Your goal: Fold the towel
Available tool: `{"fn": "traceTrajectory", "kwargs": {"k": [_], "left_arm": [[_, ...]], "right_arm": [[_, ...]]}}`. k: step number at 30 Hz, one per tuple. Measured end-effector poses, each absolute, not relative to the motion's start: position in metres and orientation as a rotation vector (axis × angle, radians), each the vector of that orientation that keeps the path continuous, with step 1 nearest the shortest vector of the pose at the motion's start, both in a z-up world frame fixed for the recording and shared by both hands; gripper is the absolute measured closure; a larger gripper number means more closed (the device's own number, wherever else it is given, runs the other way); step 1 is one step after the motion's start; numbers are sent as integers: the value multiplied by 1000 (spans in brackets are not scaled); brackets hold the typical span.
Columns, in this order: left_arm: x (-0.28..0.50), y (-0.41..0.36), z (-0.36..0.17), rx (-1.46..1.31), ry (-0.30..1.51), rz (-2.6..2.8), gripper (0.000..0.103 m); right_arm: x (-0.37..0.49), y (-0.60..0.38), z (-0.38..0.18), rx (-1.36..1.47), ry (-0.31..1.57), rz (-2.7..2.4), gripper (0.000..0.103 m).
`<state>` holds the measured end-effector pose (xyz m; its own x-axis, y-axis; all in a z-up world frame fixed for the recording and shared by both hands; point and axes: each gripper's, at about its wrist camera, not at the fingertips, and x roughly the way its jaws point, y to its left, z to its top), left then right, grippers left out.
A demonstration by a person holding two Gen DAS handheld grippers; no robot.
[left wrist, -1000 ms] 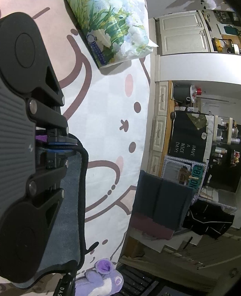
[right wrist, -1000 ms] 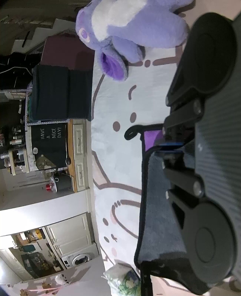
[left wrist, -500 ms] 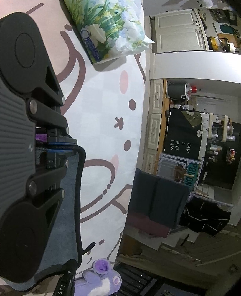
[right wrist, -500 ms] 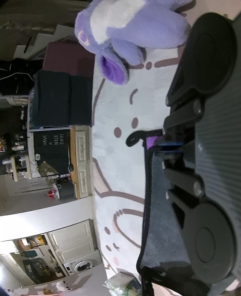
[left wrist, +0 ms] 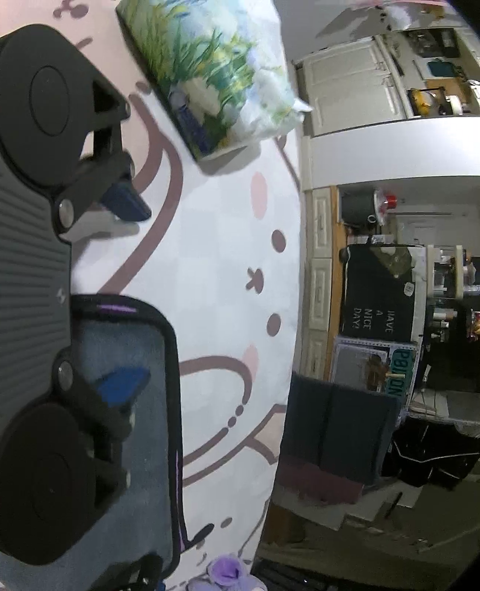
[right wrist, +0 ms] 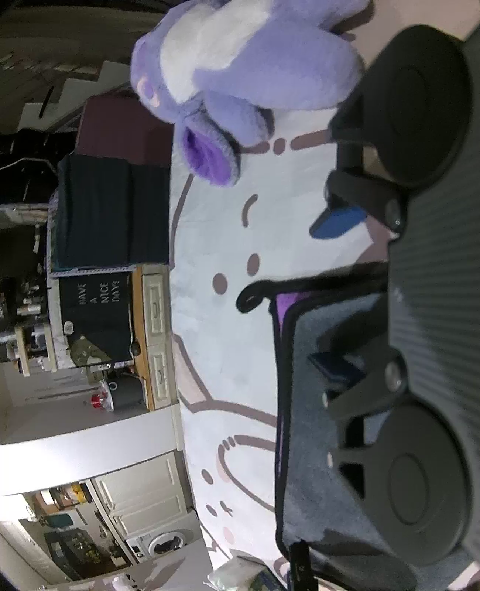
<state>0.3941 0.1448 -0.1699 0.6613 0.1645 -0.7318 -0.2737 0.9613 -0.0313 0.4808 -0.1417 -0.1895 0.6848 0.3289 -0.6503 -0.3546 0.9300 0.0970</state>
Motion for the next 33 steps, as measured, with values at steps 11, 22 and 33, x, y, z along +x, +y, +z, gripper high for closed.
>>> {"fn": "traceTrajectory", "kwargs": {"k": [11, 22, 33], "left_arm": [[378, 136, -144, -141, 844, 249, 0], [331, 115, -93, -161, 801, 232, 0], [273, 97, -39, -146, 743, 223, 0]], "right_arm": [[463, -163, -171, -10, 722, 359, 0], [411, -173, -122, 1, 693, 398, 0], [348, -184, -68, 13, 650, 416, 0]]}}
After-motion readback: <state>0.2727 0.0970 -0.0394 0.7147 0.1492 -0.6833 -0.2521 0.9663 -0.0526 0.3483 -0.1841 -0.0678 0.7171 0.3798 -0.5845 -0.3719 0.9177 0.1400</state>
